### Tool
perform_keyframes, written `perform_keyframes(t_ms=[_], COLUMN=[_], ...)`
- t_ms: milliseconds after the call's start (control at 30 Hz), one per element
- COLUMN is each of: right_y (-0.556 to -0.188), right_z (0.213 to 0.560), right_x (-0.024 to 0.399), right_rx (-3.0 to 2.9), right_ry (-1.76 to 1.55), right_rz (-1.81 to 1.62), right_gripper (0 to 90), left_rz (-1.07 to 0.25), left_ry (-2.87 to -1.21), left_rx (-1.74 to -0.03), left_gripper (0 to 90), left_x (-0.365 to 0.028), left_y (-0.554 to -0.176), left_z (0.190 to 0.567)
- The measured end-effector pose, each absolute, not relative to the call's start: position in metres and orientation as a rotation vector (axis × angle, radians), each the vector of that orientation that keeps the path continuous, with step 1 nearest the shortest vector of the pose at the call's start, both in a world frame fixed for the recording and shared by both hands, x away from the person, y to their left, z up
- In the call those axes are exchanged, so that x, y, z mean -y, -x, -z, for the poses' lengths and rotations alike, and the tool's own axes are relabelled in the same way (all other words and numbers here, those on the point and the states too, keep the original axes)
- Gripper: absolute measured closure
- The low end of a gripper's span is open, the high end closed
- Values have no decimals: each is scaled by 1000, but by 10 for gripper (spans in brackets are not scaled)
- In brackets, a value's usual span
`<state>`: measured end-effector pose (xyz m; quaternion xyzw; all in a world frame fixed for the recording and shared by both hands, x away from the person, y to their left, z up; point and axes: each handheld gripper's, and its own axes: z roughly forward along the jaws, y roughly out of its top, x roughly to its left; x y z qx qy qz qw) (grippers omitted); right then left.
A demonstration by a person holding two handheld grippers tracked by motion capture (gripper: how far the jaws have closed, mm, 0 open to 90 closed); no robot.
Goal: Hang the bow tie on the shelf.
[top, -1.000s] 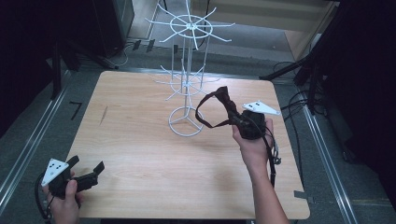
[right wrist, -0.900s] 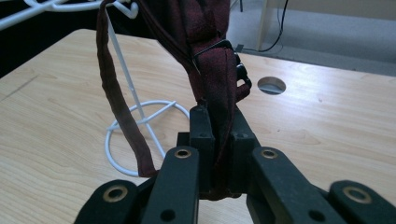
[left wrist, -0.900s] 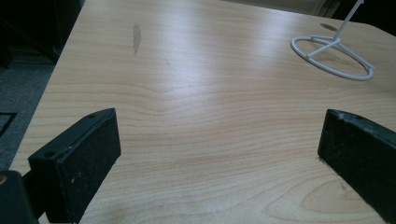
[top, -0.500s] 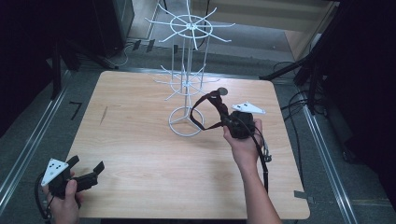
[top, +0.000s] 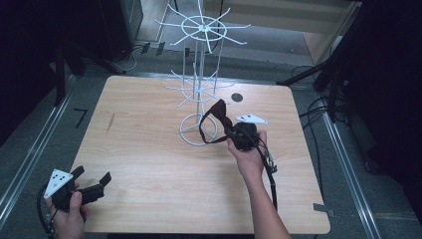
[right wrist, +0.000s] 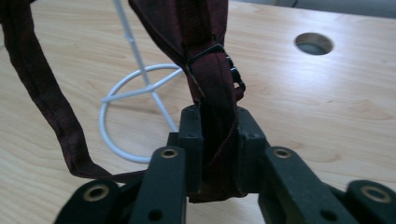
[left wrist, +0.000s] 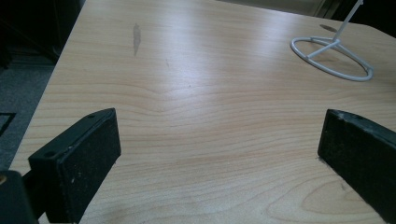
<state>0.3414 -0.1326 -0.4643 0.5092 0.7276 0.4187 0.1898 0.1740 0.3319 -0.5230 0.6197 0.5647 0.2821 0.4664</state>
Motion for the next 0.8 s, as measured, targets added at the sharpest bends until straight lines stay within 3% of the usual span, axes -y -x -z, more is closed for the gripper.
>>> perform_keyframes(t_ms=[200, 633, 800], right_y=[-342, -337, -332], right_z=[471, 461, 454], right_x=[131, 138, 144], right_rx=[-2062, -2074, -2046], right_ry=[-1450, -1457, -1450], right_rz=[-1186, -1267, -1269], right_gripper=[644, 278, 214], left_rz=[-691, -694, -696], left_ry=[-1522, -1526, -1527], left_rx=[-1385, -1382, -1382], left_gripper=[0, 0, 0], left_x=[-332, -332, -332], left_y=[-174, -174, -174], left_z=[523, 523, 523])
